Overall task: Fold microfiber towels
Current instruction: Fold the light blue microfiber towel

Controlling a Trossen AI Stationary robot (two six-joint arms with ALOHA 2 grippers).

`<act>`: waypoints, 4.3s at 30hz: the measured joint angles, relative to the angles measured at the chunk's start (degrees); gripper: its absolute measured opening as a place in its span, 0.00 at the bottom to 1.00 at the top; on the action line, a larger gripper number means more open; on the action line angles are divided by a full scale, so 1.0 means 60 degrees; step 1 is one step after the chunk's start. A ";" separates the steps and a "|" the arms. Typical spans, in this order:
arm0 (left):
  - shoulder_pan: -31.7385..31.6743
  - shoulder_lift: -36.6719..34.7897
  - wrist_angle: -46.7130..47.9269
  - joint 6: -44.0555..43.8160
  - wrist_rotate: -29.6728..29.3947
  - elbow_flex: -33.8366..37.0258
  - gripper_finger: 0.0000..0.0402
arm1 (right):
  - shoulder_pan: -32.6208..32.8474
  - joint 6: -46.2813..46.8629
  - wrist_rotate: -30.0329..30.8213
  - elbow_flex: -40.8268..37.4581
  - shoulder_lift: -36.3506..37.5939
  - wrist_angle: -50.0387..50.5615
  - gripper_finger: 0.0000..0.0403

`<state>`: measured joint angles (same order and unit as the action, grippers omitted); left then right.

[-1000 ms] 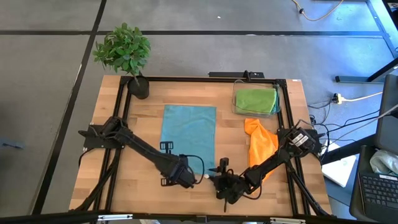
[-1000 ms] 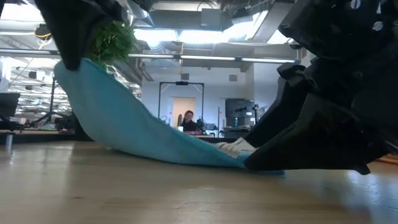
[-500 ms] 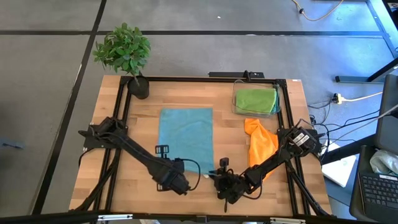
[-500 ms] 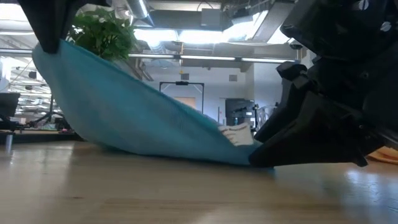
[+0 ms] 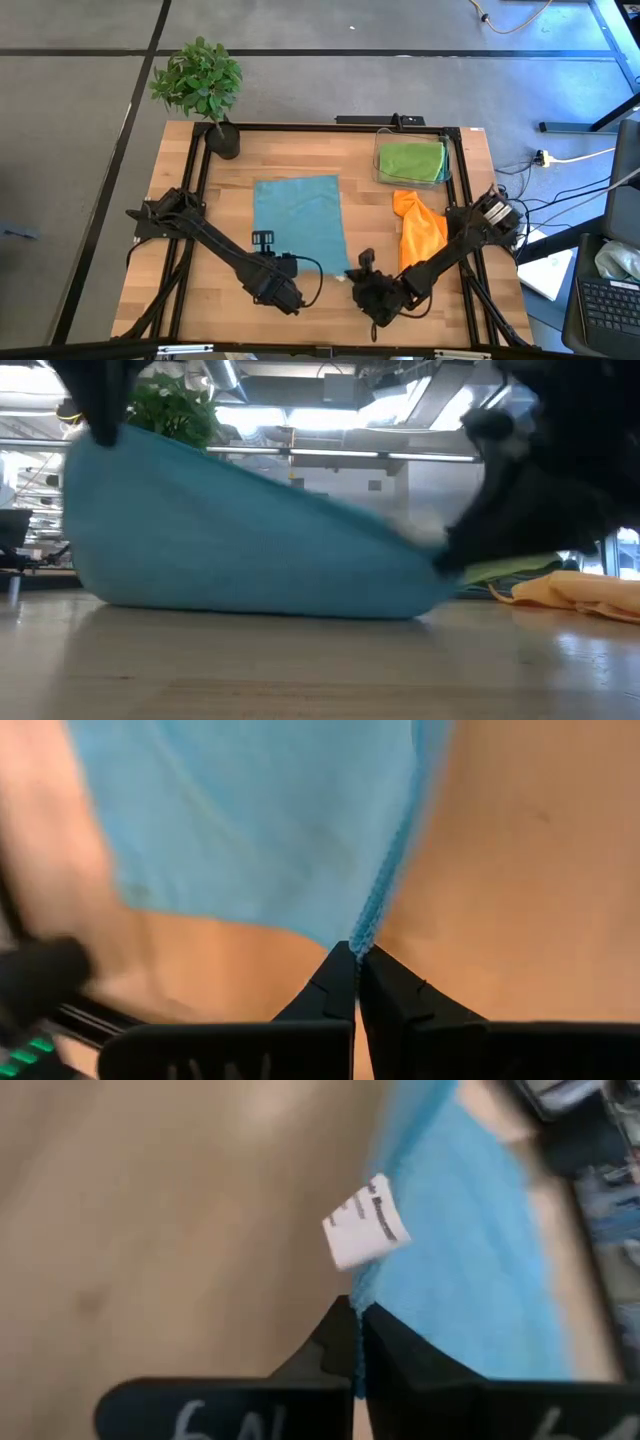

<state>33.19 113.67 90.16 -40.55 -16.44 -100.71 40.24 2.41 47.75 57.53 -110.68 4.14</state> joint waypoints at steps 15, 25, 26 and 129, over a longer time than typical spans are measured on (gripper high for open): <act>-0.0095 -0.0025 -0.0032 0.0213 -0.2269 0.2766 0.00 | -0.2741 -0.2480 0.0702 0.0041 0.0413 0.1113 0.02; -0.0486 -0.0533 -0.0347 -0.0393 -0.4810 0.4921 0.00 | -0.4455 -0.4044 -0.0216 0.0053 0.0431 0.0404 0.02; -0.0582 -0.0668 -0.0620 -0.0311 -0.5018 0.5133 0.00 | -0.4597 -0.4260 -0.0348 0.0054 0.0431 0.0280 0.02; -0.1764 -0.5176 -1.0090 0.2589 -0.2184 1.1017 0.16 | -0.5802 -0.1429 -0.8357 0.0030 0.2320 0.0711 0.26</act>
<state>22.61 82.61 29.63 -25.02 -29.54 -34.60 5.43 -6.17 -2.39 57.71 -96.76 8.40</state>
